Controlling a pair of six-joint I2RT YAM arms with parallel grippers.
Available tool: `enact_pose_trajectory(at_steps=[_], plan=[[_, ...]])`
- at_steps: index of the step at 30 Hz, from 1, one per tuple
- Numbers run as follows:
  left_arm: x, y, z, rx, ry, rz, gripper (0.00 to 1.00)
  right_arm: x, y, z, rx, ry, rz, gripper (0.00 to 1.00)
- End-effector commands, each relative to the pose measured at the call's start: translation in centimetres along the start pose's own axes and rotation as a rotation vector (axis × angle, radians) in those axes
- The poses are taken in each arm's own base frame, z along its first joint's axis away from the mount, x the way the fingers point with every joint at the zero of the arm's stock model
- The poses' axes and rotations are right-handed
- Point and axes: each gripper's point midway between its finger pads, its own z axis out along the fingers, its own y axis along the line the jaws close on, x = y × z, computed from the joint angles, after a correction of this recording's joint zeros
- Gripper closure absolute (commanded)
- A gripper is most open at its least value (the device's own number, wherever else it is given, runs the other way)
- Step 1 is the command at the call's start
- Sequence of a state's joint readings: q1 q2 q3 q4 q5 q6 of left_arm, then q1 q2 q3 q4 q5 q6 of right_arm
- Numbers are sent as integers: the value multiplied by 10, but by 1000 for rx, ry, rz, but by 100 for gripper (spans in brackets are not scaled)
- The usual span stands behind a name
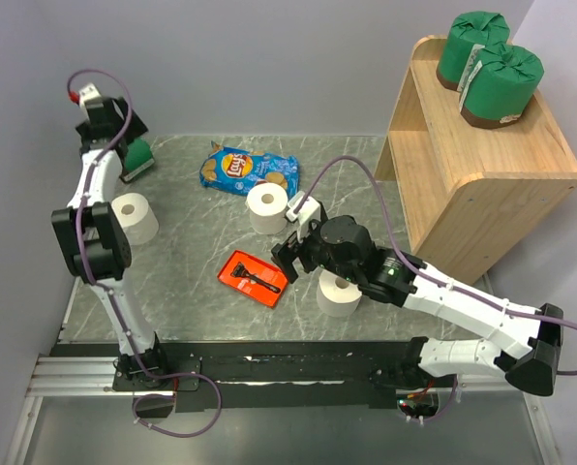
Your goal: Place and organize the paper towels onto the shelf
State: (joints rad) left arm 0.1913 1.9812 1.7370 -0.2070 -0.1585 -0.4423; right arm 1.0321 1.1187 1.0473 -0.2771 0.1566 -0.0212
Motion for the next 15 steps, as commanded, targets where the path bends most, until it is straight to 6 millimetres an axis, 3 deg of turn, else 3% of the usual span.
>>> enact_pose_trajectory(at_steps=[1, 2, 7, 15], plan=[[-16, 21, 36, -78, -2, -12, 1, -23, 0, 1, 6, -52, -14, 1], [-20, 19, 47, -75, -13, -5, 1, -24, 0, 2, 6, -56, -19, 0], [-33, 16, 62, -114, -46, 42, 1, -25, -4, 8, 27, -50, -48, 0], [-15, 32, 87, -180, -52, 46, 3, -20, -1, 19, 21, -20, -76, 0]])
